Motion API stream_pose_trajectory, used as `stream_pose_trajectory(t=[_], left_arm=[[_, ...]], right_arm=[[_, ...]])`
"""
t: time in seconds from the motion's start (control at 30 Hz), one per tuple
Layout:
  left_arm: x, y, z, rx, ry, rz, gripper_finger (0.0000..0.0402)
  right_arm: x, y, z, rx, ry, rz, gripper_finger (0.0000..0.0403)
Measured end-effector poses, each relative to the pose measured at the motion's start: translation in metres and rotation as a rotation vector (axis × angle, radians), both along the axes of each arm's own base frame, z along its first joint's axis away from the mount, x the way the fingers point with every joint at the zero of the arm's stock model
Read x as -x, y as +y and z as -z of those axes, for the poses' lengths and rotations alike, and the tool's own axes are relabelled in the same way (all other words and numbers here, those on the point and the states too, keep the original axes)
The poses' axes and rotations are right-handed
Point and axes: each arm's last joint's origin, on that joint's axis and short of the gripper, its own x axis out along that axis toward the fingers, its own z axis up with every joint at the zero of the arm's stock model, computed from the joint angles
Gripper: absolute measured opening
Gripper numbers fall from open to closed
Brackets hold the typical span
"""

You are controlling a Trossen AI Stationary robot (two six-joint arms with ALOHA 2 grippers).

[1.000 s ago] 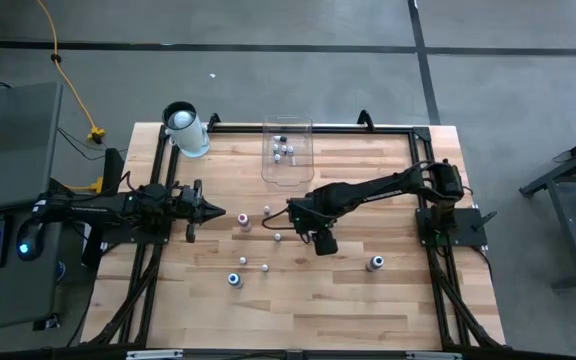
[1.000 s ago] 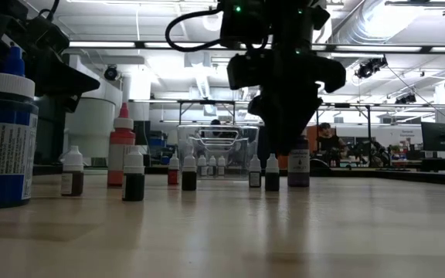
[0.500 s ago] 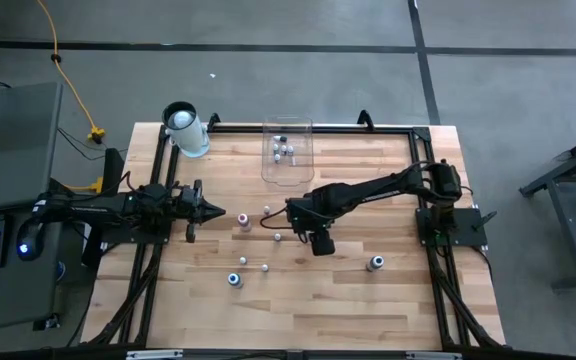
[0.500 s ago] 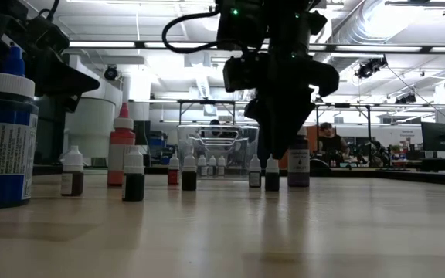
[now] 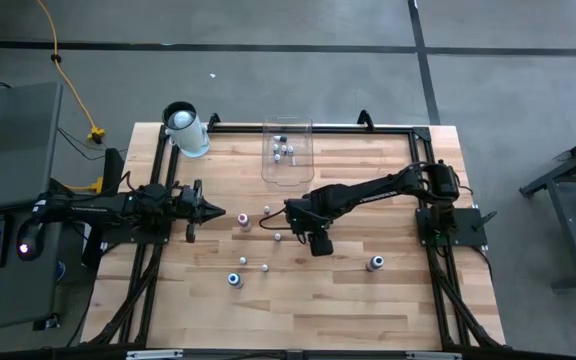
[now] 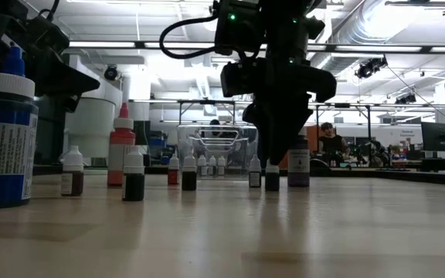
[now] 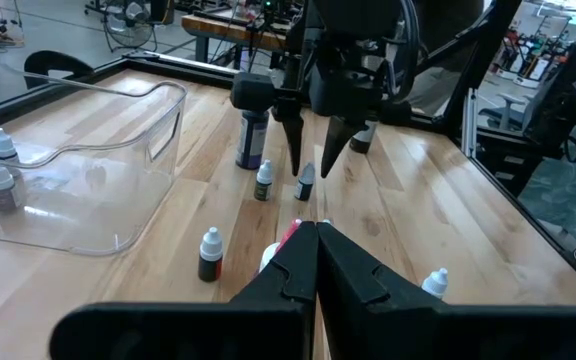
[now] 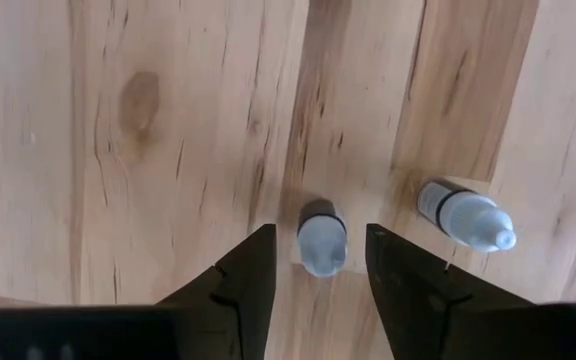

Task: Pick & Place food coloring
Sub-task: Put the small violet food coloring bottle into the container

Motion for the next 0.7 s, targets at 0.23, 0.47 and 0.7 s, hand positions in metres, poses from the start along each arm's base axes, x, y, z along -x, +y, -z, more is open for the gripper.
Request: stream_pose_trajectory(t=[0.23,0.47,0.7], left_arm=[[0.000,0.000,0.000,0.000,0.000,0.000,0.0001],[0.000,0.000,0.000,0.000,0.000,0.000,0.0001],[0.000,0.000,0.000,0.000,0.000,0.000,0.0001]], right_arm=[[0.000,0.000,0.001,0.004,0.005,0.001,0.0141],[0.004,0.002,0.013,-0.014,0.010,0.031,0.0126],[0.003,0.002,0.013,-0.012,-0.001,0.036,0.0117]])
